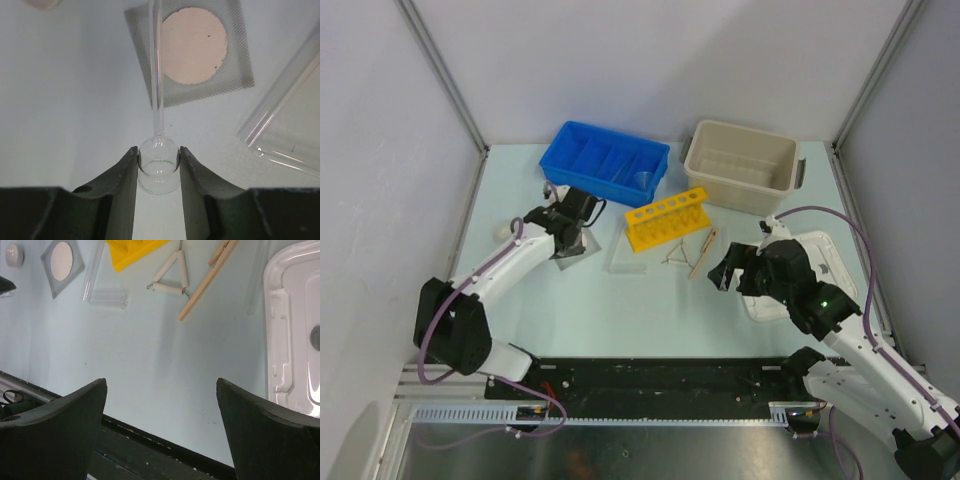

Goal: Organize the chemistry lab equipment

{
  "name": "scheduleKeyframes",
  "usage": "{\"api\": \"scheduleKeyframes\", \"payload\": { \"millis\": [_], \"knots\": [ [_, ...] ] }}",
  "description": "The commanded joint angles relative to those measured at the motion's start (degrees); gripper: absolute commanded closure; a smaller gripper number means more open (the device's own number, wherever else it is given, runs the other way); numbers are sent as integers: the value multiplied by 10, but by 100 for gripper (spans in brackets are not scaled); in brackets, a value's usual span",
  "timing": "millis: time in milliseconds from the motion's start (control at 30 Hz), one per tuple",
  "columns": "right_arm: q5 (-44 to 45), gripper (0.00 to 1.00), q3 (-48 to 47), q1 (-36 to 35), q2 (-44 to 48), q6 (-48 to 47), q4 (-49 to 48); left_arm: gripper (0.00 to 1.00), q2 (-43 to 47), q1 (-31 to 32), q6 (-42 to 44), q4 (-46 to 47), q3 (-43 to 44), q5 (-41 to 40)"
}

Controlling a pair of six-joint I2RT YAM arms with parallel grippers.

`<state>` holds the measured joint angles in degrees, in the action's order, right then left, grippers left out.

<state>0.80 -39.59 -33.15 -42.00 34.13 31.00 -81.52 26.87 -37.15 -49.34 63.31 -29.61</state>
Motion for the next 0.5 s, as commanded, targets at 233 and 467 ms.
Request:
{"api": "scheduleKeyframes", "payload": {
  "millis": [233, 467],
  "knots": [
    [11, 4, 0, 0, 13, -4, -7, 62, -76, -1, 170, 105, 82, 35],
    [7, 4, 0, 2, 7, -8, -13, 63, -146, -38, 252, 164, 164, 105]
  ]
}}
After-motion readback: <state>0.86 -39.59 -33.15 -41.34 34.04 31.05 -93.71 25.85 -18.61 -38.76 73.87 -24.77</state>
